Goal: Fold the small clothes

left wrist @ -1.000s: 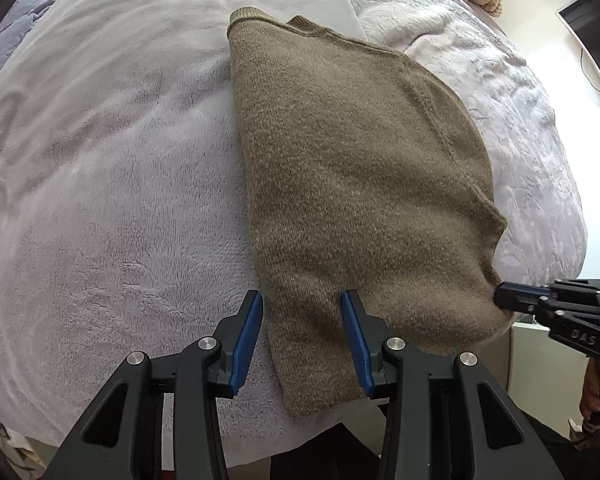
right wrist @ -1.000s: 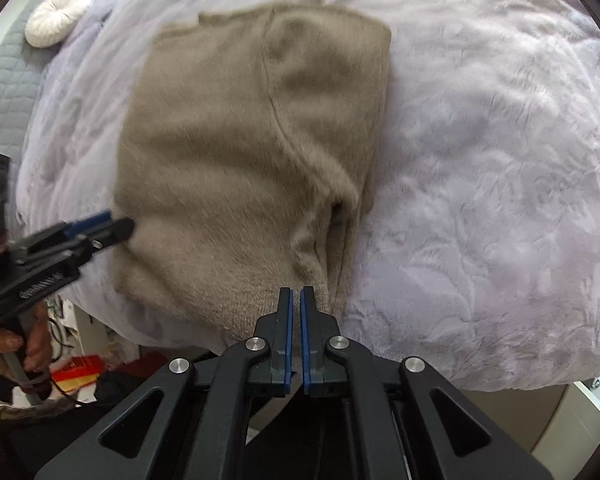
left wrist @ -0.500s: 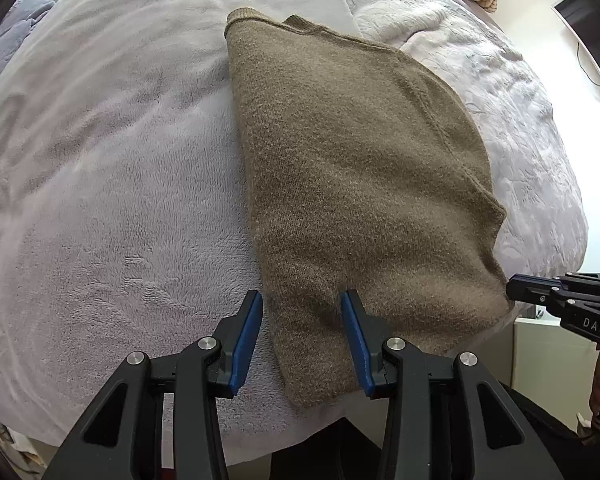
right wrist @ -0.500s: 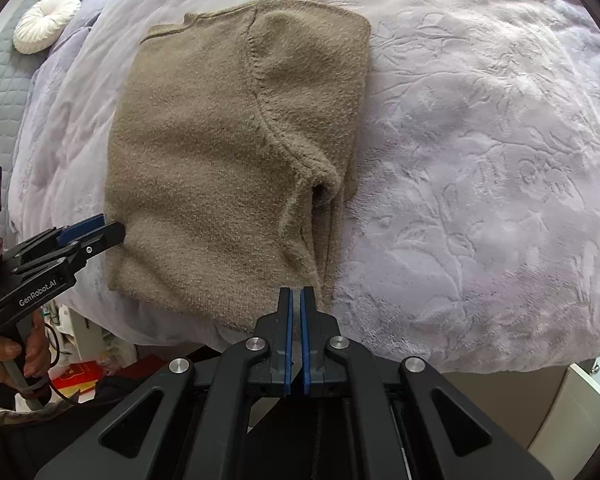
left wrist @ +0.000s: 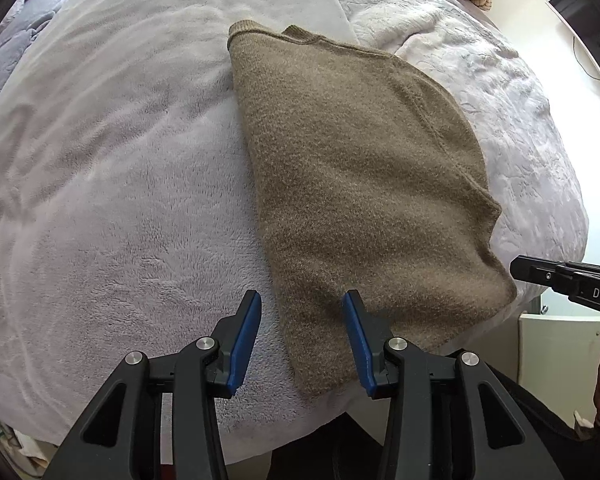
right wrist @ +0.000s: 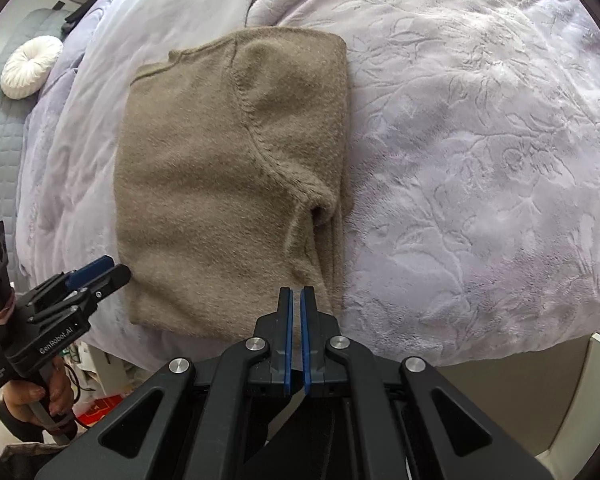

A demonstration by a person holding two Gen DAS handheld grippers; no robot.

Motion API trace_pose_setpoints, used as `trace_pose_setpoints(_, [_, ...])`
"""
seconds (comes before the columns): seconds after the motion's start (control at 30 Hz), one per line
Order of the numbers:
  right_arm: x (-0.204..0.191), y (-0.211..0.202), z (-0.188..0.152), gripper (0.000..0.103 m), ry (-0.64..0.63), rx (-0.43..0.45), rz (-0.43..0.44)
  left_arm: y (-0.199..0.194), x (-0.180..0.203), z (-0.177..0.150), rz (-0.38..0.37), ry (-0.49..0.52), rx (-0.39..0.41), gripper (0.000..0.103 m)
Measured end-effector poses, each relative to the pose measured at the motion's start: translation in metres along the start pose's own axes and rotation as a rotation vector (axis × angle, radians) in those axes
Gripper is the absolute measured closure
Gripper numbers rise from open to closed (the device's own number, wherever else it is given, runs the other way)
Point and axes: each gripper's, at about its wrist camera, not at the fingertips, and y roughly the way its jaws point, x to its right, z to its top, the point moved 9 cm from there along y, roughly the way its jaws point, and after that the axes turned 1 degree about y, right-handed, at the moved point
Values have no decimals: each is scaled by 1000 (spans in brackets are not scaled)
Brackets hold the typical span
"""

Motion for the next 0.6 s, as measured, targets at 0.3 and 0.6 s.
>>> trace_pose_setpoints(0.3, [-13,-19,22,99,21,60,-1,-27,-3,24,52,-40,52,55])
trace_pose_setpoints(0.6, [-32,-31,42,98,-9,74,7,-57,-12,47,87,-110,128,21])
